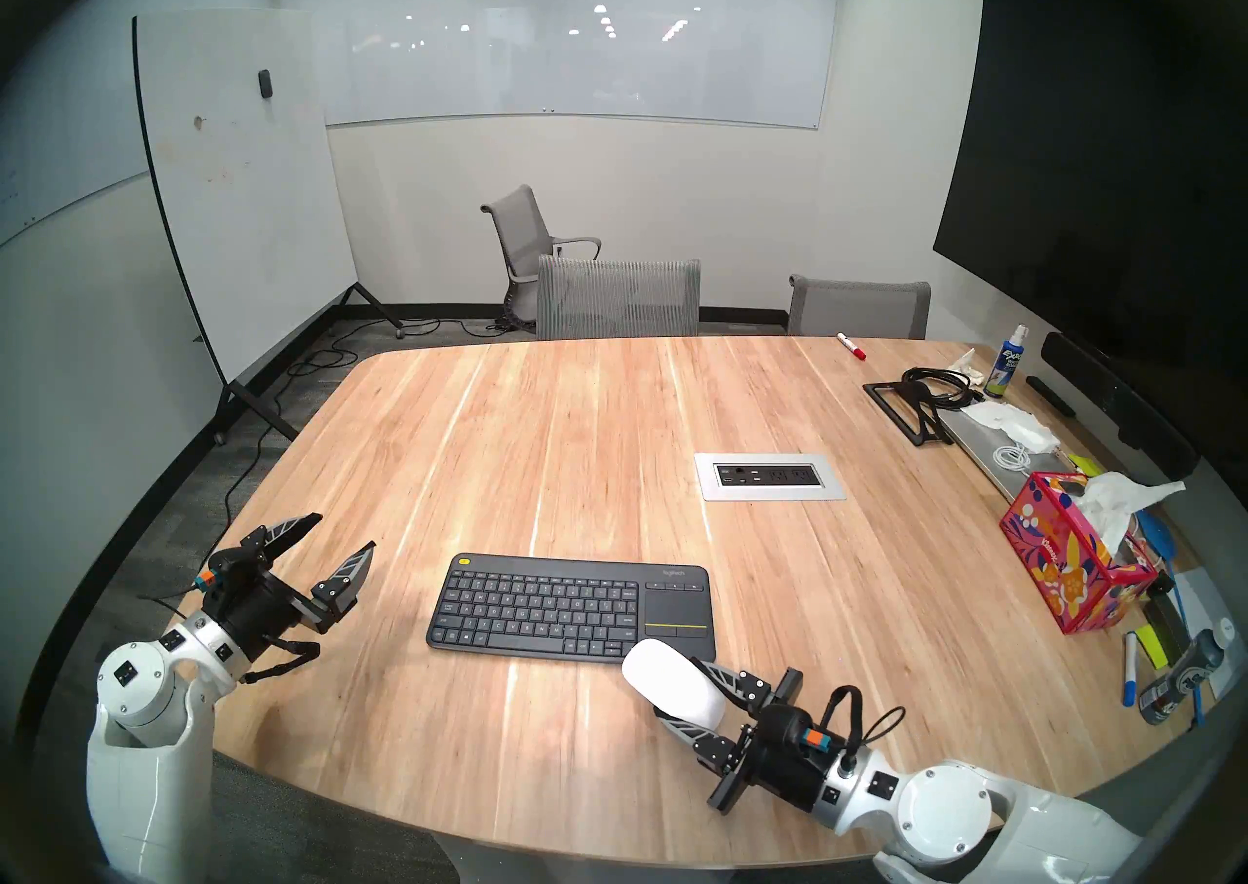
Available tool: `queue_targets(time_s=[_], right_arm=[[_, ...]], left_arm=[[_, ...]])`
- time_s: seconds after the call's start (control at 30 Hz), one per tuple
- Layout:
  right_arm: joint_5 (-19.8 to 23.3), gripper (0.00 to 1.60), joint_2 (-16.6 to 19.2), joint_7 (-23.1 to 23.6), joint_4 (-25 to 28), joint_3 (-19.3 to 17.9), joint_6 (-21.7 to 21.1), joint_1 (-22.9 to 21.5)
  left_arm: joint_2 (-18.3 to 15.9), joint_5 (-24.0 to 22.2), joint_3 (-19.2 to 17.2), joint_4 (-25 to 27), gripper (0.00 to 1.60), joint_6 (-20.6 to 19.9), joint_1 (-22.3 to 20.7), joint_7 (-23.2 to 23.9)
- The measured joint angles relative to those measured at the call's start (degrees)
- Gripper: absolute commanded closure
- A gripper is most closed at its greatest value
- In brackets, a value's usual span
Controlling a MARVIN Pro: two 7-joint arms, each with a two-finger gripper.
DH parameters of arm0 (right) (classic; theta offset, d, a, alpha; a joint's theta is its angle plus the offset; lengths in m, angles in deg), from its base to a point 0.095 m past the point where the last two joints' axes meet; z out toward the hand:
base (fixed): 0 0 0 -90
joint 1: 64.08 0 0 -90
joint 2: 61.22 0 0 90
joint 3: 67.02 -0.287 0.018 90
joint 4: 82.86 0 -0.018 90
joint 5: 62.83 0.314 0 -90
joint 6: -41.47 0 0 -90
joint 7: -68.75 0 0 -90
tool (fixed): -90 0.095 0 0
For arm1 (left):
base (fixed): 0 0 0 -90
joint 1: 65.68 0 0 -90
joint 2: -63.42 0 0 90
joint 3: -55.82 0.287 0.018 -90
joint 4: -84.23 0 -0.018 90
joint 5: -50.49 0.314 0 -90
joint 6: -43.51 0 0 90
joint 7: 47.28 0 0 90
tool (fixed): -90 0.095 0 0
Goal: Put the mouse beside the keyboard
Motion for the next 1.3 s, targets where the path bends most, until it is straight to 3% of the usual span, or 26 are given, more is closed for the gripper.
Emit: queue_targets(time_s=[0.23, 0.53, 1.3], right_arm=[[1.1, 1.6, 1.3, -3.4, 1.3, -3.4, 2.1, 3.8], [1.3, 1.6, 1.6, -6.9, 1.8, -5.1, 1.9, 6.2], [-1.0, 1.6, -4.3, -14.9, 0.7, -4.7, -3.0, 5.7]], left_arm=[[0.0, 0.0, 0.0, 0.0, 0.0, 0.0, 0.0, 0.0], [0.0, 0.0, 0.0, 0.0, 0.0, 0.0, 0.0, 0.0], [0.1, 0.0, 0.0, 0.0, 0.0, 0.0, 0.0, 0.0]])
